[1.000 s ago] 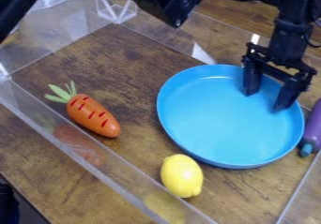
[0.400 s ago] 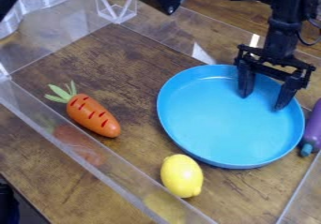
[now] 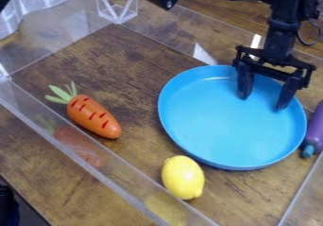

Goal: Remove the purple eggplant from the blue tray and put it on the table

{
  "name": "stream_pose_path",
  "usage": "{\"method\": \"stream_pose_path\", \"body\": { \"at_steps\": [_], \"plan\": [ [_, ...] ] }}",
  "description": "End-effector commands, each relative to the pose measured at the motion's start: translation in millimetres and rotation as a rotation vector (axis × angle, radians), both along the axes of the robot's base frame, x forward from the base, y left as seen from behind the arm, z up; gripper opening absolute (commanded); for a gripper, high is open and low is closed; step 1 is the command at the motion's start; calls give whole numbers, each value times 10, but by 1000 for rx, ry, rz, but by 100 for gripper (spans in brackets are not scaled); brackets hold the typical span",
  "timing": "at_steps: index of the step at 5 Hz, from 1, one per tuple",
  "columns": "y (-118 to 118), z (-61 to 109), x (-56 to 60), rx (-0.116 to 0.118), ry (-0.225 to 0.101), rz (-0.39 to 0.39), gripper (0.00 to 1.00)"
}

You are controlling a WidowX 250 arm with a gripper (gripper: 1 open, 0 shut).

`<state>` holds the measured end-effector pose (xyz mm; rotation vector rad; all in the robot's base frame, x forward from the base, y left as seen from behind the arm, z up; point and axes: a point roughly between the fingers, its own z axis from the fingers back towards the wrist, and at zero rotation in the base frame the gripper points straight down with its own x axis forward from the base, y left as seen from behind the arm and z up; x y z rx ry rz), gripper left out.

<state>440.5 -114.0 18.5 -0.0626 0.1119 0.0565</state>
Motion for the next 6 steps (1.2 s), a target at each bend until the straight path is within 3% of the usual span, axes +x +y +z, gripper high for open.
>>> {"method": "stream_pose_path", "body": {
  "at_steps": [1,2,4,6],
  "plan": [
    [114,-87,49,9,-23,99,100],
    [170,-84,54,14,-31,129,100],
    [-18,-68,59,21,-53,223,100],
    [-187,-53,66,23,-74,196,100]
  ]
}}
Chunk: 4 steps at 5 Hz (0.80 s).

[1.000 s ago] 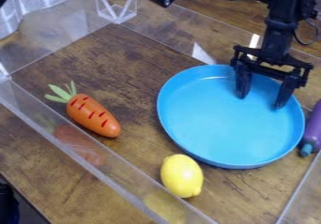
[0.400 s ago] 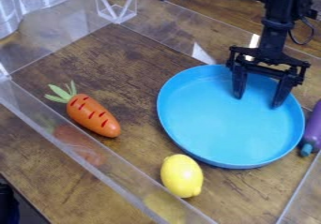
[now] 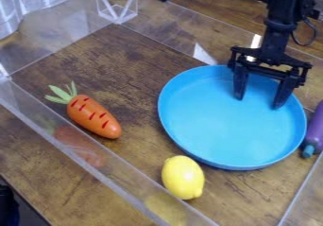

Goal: Remove the purple eggplant from the blue tray and put it on the table

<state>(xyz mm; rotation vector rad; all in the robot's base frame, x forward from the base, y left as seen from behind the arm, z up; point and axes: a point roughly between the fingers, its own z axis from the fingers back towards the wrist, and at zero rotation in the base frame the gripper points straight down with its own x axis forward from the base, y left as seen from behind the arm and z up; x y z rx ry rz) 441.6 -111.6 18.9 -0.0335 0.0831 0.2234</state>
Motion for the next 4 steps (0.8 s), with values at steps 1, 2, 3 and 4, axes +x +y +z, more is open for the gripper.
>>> {"method": "stream_pose_path", "body": {
  "at_steps": [1,2,3,4],
  "plan": [
    [-178,-43,44,-9,-63,39,100],
    [-146,-26,33,-7,-73,48,100],
    [-114,-2,22,-6,-84,58,100],
    [-78,-22,40,1,-84,55,100]
  ]
}}
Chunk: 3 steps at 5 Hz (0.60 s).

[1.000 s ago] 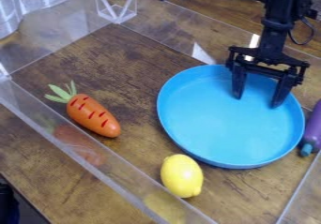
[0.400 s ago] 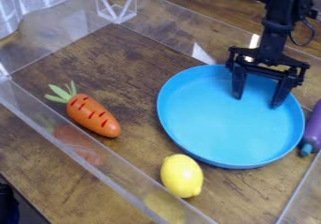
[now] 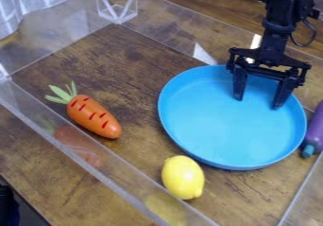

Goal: Remove the purple eggplant from the blue tray and put it on the table

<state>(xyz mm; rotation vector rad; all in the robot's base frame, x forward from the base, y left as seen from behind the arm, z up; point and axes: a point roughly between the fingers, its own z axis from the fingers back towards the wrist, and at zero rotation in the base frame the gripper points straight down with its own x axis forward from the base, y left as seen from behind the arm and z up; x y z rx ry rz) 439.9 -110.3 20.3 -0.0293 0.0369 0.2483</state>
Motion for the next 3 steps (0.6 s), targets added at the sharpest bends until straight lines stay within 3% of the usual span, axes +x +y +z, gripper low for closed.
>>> {"method": "stream_pose_path", "body": {
  "at_steps": [1,3],
  "plan": [
    [-149,-52,79,-1,-40,99,100],
    [-132,-63,49,13,-40,231,100]
  ]
}}
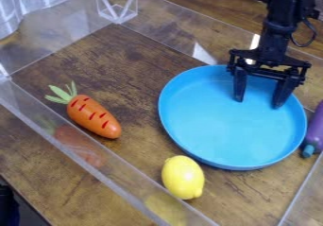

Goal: Remove the purple eggplant from the blue tray and put it on the table

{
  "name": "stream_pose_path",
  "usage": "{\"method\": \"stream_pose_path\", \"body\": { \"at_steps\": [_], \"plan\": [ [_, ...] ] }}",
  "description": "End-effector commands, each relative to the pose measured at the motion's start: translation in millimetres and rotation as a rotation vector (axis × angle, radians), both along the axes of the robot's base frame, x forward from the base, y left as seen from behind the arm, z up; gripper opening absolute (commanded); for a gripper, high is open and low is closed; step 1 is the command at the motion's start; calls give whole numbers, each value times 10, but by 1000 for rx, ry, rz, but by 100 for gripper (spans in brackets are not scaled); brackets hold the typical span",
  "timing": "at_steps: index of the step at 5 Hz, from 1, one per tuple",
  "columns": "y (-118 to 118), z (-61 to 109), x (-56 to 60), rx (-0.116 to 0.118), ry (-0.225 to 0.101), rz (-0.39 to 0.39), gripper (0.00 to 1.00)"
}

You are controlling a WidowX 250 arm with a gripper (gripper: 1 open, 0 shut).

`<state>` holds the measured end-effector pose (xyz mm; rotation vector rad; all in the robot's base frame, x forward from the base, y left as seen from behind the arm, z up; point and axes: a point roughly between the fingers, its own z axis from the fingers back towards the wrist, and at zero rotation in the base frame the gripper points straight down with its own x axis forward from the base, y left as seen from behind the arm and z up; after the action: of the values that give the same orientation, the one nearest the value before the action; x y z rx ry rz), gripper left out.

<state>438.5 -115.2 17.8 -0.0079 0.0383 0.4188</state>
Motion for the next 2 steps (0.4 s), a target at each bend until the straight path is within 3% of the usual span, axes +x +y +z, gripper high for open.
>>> {"method": "stream_pose_path", "body": {
  "at_steps": [1,2],
  "plan": [
    [-17,-29,38,0,-47,121,100],
    [-68,-26,-51,6,-45,141,100]
  ]
}}
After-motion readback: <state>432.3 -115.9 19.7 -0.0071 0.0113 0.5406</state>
